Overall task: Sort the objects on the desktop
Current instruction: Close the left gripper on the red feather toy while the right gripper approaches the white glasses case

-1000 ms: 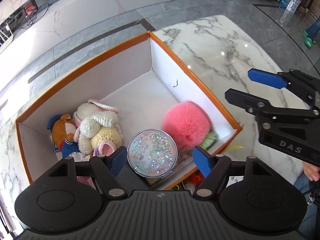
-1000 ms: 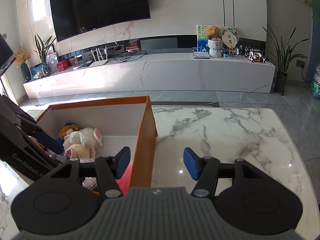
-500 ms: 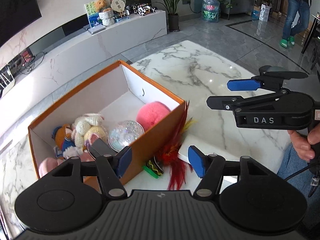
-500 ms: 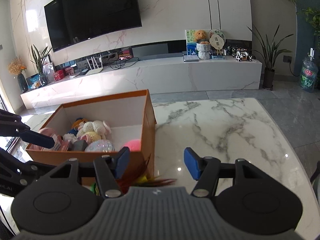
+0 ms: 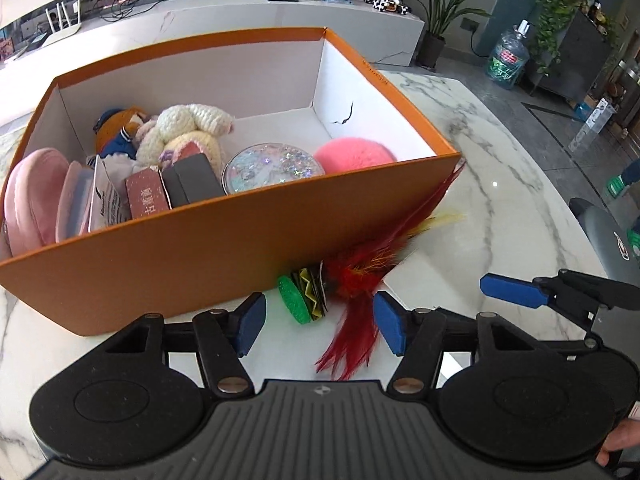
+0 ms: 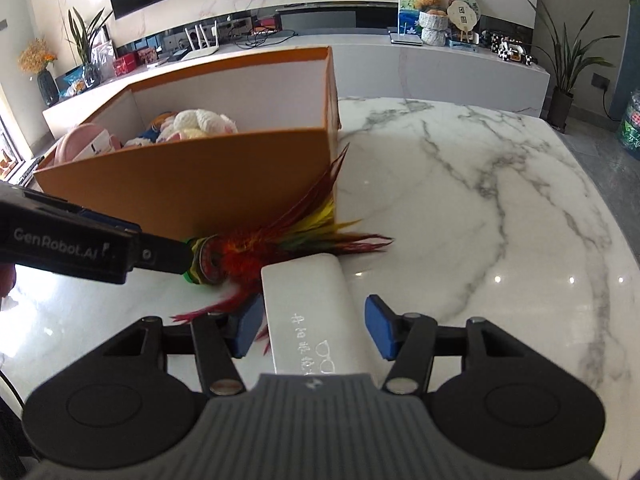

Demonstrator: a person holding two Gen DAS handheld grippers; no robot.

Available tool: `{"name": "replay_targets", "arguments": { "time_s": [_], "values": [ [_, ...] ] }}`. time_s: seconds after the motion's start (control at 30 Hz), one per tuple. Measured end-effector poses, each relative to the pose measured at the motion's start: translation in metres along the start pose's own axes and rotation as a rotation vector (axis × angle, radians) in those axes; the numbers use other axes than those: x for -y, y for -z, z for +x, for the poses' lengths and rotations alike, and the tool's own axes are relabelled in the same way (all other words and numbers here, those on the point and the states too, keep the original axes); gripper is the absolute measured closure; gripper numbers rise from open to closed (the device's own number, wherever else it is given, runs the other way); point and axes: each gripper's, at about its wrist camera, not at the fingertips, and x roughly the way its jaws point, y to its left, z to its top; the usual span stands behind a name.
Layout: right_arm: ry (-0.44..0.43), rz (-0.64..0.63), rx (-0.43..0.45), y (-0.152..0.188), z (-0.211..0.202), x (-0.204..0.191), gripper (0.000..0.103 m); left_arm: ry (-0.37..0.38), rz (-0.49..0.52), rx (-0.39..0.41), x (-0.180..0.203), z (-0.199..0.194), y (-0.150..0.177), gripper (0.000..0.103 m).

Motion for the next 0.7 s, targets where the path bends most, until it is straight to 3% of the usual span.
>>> {"name": "replay_targets", "arguments": {
  "time_s": [0.23, 0.3, 0.4, 0.7],
  "values": [
    [0.0, -0.02, -0.044, 0.006, 0.014, -0.001, 0.039, 0.012, -0.068, -0.023, -0.009, 0.024, -0.003, 0.035],
    [0.015, -0.032, -0.049, 0.008, 0.017, -0.002, 0.04, 0.01, -0.078, -0.027, -0.012, 0.027, -0.003, 0.058],
    [0.027, -0.036, -0.054, 0.009, 0.018, -0.002, 0.041, 0.02, -0.095, -0.038, -0.018, 0.027, -0.001, 0.08],
    [0.039, -0.075, -0.056, 0.009, 0.015, -0.01, 0.044, -0.034, -0.133, -0.057, -0.042, 0.002, 0.02, 0.084]
  ]
}}
